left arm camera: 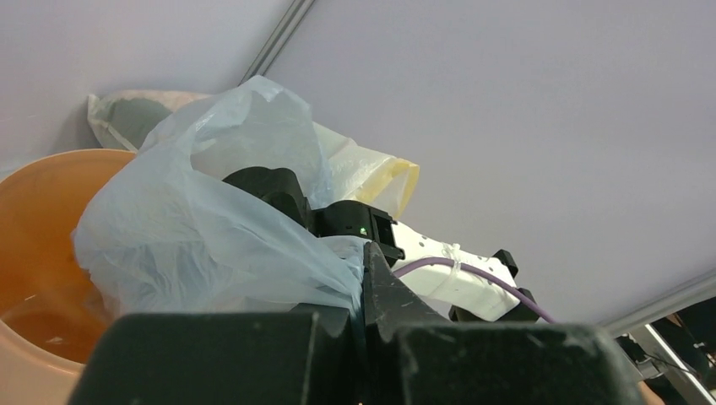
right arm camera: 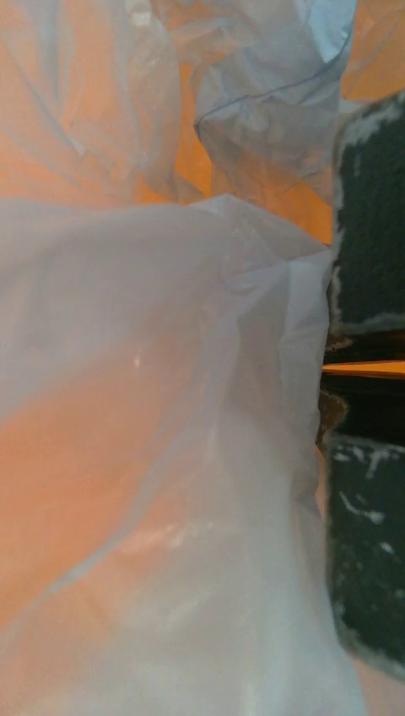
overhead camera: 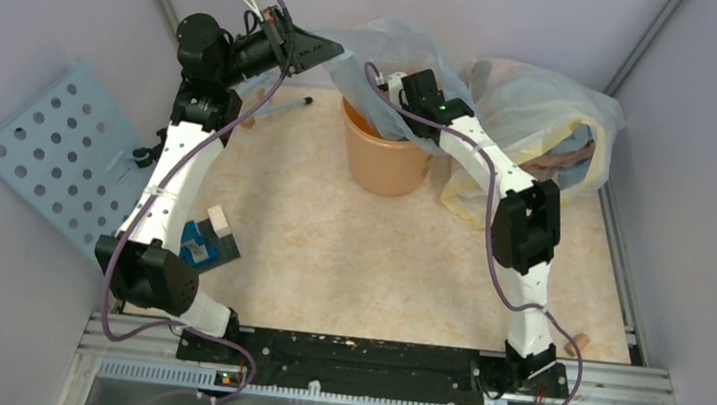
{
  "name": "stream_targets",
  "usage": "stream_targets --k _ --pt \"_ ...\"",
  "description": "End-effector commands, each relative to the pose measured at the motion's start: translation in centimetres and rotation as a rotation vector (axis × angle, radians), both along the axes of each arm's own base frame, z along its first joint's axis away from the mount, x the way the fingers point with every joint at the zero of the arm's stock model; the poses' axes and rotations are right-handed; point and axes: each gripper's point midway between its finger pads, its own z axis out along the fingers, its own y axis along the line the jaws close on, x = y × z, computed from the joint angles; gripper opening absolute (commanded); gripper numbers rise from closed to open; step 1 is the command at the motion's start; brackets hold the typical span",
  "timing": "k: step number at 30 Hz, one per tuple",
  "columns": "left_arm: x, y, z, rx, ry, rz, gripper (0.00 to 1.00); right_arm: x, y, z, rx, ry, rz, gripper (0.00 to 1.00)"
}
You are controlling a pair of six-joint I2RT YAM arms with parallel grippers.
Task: Put the trash bags into the trash bin
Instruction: Place the trash bag in the trash bin.
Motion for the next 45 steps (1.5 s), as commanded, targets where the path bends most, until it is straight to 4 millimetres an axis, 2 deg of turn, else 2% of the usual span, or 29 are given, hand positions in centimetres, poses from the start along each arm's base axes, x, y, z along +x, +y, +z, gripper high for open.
stream_targets --k 1,5,10,12,14,16,19,24,29,36,40,45 --pt "0.9 0.4 -0.5 -0.011 -0.021 0.018 0.0 0.5 0.8 -1.0 0.013 0.027 0.031 0.0" --pt "2.5 0.8 -2.2 0.005 -0.001 0.047 0.0 0.6 1.7 -3.2 0.013 0.088 0.056 0.0" --pt "3.3 0.8 -2.5 0.014 -0.004 0.048 0.0 1.0 2.3 -5.3 0.03 0.133 0.058 0.0" --pt "3.6 0.9 -2.6 0.02 -0.008 0.048 0.0 1.1 2.3 -5.9 0.031 0.142 0.054 0.0" --pt "4.0 0.9 -3.4 0.032 0.003 0.051 0.0 1.3 2.4 -5.4 0.04 0.135 0.049 0.0" --pt "4.4 0.8 -4.5 0.045 0.022 0.052 0.0 1.6 2.4 -4.1 0.05 0.113 0.043 0.0" --pt "4.8 1.0 -5.9 0.059 0.044 0.057 0.0 1.9 2.4 -0.7 0.079 0.055 0.037 0.02" --pt "5.2 1.8 -6.8 0.08 0.05 0.089 0.0 1.6 2.1 5.5 0.132 -0.034 0.032 0.21" --pt "5.9 3.2 -7.5 0.093 0.061 0.139 0.0 0.5 1.7 10.8 0.194 -0.102 0.028 0.39" --pt "6.3 3.8 -8.7 0.123 0.081 0.18 0.0 -1.8 0.8 17.2 0.281 -0.188 0.027 0.49" --pt "6.1 3.7 -9.1 0.127 0.085 0.175 0.0 -1.2 -2.4 18.7 0.214 -0.245 -0.134 0.61" --pt "5.8 3.8 -9.3 0.137 0.079 0.18 0.0 -0.6 -7.0 16.9 0.054 -0.228 -0.299 0.64"
